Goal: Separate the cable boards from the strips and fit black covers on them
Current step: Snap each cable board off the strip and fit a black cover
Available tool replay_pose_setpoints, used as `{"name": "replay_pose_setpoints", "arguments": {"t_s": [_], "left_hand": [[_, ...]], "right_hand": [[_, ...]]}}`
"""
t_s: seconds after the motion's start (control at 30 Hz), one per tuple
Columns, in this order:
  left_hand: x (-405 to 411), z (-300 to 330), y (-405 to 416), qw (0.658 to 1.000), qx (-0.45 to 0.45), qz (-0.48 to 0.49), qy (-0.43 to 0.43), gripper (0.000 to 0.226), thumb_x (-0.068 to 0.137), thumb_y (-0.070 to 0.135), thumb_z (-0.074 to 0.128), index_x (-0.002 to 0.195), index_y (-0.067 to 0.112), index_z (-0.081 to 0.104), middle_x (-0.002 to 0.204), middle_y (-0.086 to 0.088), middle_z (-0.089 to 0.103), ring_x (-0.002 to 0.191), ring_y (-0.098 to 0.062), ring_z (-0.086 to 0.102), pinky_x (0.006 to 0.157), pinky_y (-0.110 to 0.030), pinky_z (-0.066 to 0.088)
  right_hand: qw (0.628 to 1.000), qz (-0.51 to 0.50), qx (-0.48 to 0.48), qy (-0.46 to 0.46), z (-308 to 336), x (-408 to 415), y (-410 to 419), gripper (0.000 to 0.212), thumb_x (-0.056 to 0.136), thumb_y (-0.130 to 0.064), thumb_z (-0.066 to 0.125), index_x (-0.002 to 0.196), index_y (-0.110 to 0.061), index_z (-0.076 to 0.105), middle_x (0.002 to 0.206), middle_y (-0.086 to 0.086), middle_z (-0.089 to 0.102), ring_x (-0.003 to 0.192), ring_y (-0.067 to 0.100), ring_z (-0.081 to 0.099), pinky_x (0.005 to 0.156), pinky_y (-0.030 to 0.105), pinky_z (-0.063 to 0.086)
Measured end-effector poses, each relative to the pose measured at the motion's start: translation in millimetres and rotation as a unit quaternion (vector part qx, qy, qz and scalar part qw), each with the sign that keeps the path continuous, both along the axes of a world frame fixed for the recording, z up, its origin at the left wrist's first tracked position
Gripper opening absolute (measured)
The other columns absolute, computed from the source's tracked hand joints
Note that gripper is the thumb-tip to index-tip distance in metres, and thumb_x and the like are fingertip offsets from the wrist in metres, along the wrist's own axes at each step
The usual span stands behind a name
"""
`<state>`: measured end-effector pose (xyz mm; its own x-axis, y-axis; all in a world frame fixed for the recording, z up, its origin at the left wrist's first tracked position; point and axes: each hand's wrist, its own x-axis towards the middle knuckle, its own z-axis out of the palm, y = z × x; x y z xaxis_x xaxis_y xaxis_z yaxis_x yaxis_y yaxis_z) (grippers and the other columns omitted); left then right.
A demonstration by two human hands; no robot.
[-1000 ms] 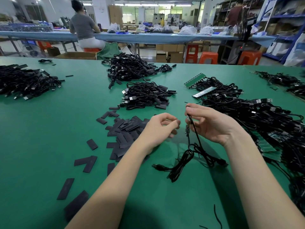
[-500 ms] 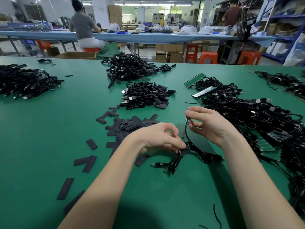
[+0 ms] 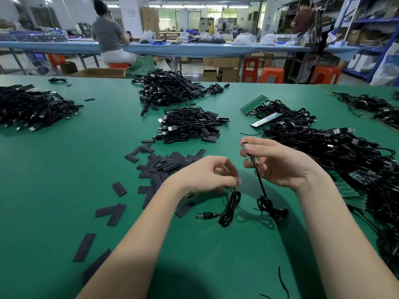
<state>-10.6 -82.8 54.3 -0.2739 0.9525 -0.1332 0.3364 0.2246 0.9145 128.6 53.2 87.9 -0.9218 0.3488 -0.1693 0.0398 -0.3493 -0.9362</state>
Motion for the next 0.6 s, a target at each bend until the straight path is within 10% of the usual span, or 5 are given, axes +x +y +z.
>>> {"name": "replay_pose_setpoints", "arguments": {"t_s": [0.23,0.47,0.6], "left_hand": [[-4.8,5.9,1.2,0.955,0.086,0.031,-0.282,0.029,0.104,0.037,0.050,0.117,0.015,0.065,0.113,-0.002,0.075,0.106,-0.023,0.072,0.101,-0.036,0.050],[-14.2,4.7,-4.2,0.936,0.109,0.138,-0.305,0.007,0.098,0.016,0.062,0.102,0.014,0.068,0.085,0.002,0.074,0.058,-0.009,0.063,0.050,-0.016,0.048],[-20.1,10.8,-10.8,0.930,0.123,0.109,-0.330,0.011,0.099,0.012,0.059,0.102,0.006,0.068,0.085,-0.005,0.073,0.064,-0.010,0.067,0.058,-0.017,0.055]], "right_hand": [[0.973,-0.219,0.073,0.022,-4.3,-33.0,-19.7,0.018,0.084,-0.014,0.079,0.098,-0.017,0.068,0.082,0.000,0.069,0.064,0.013,0.059,0.060,0.020,0.054],[0.970,-0.207,0.127,-0.019,-21.6,-46.1,-28.5,0.022,0.094,-0.041,0.067,0.097,-0.020,0.071,0.090,-0.005,0.076,0.073,0.009,0.067,0.065,0.022,0.053],[0.888,-0.183,0.412,-0.087,-47.0,-47.7,-27.4,0.013,0.093,-0.035,0.069,0.084,-0.026,0.073,0.074,-0.015,0.070,0.070,0.003,0.062,0.068,0.014,0.045]]}}
